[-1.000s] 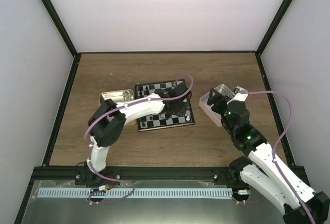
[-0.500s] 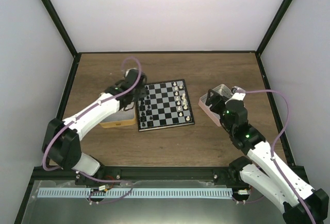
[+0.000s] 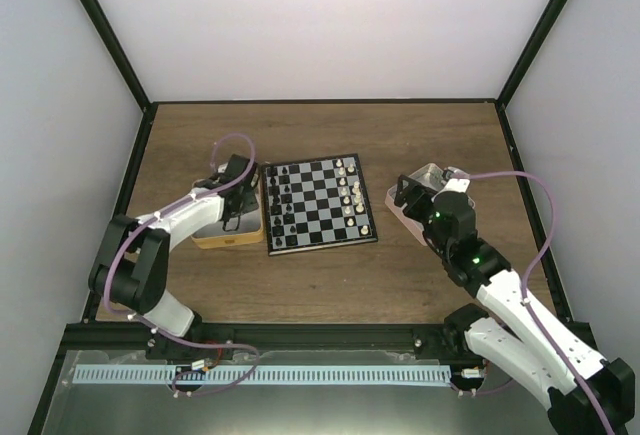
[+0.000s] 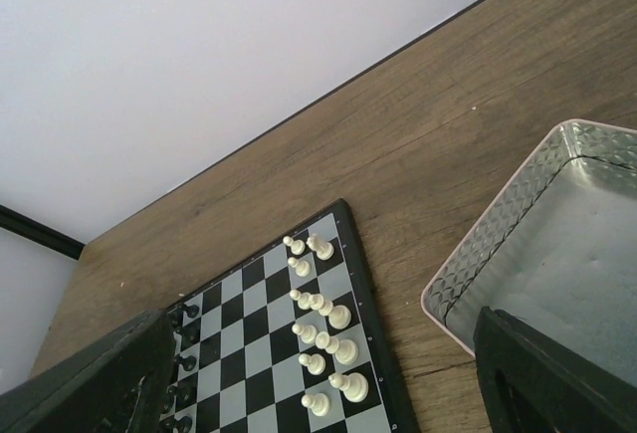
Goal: Set up the chess pieces on the board
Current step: Pick up the chess piece from the storage box.
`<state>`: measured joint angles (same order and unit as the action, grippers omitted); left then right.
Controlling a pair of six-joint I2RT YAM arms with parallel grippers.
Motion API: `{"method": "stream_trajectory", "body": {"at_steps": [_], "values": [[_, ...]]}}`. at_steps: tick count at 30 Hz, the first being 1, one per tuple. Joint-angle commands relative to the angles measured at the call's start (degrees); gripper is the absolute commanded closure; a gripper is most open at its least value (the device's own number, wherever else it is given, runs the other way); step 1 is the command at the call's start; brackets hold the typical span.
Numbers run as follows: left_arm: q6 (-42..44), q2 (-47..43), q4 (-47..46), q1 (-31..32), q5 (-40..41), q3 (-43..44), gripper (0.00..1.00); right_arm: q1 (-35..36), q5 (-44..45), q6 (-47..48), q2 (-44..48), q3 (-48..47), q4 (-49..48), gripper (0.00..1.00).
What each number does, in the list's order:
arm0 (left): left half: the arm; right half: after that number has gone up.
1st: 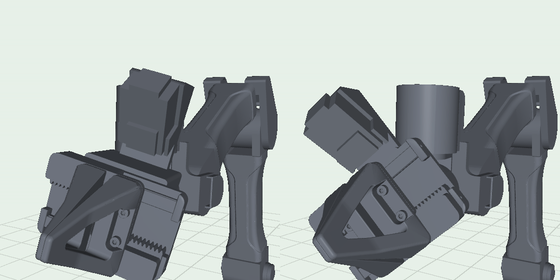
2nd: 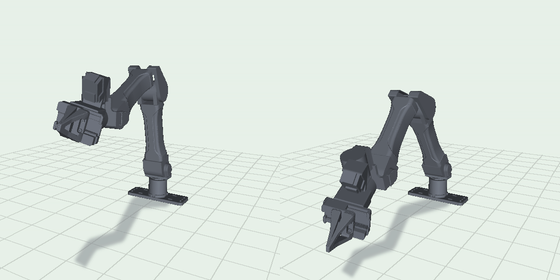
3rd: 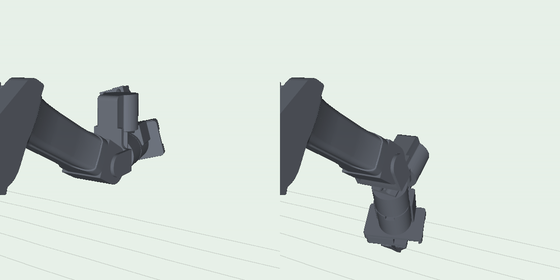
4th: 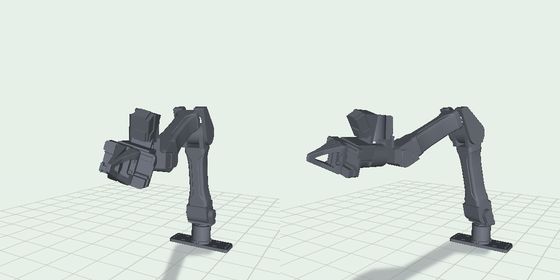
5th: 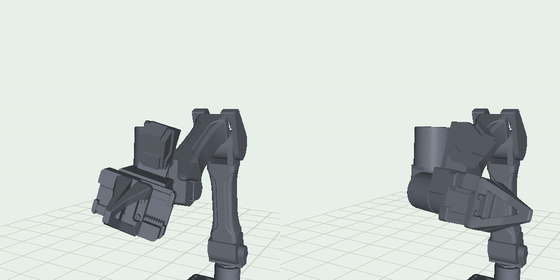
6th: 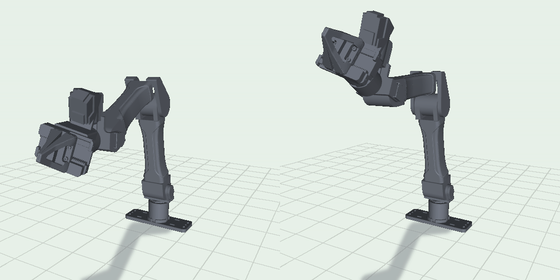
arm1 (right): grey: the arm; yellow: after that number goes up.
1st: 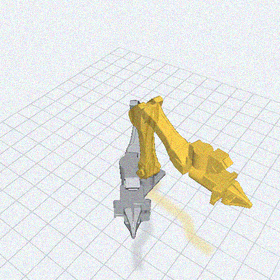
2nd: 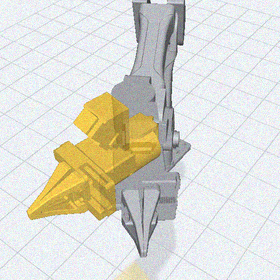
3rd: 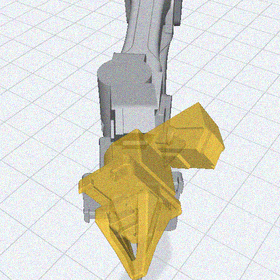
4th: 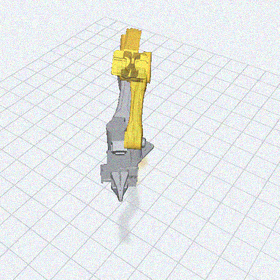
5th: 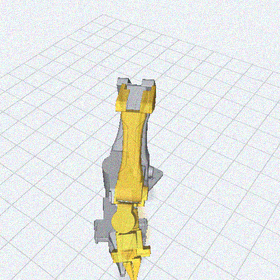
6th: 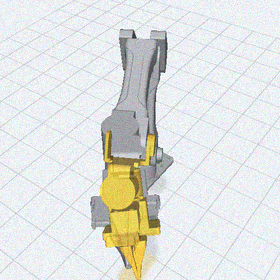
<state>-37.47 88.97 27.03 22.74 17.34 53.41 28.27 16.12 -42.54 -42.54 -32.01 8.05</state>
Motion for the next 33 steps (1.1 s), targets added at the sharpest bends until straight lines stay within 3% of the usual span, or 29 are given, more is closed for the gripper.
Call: {"method": "stream_trajectory", "body": {"at_steps": [1,4,13,33], "values": [[-1.0,1.8,-3.7,-2.5,-4.4,-2.1,0.48,-0.1,-0.4,-0.3,-0.3,-0.6,-1.3,0.16],[-2.2,3.0,-6.4,-3.3,-6.8,-2.8,0.47,-0.1,-0.6,-0.1,-0.6,-0.6,-1.5,0.16],[-9.2,7.4,-8.3,-4.4,-3.7,-2.4,0.52,-0.1,-2.0,0.0,-1.4,-0.5,-1.7,0.16],[-6.9,7.5,-9.6,-4.9,-1.5,-3.2,0.83,-0.1,-2.7,0.0,-2.1,-0.5,-2.5,0.16]]}}
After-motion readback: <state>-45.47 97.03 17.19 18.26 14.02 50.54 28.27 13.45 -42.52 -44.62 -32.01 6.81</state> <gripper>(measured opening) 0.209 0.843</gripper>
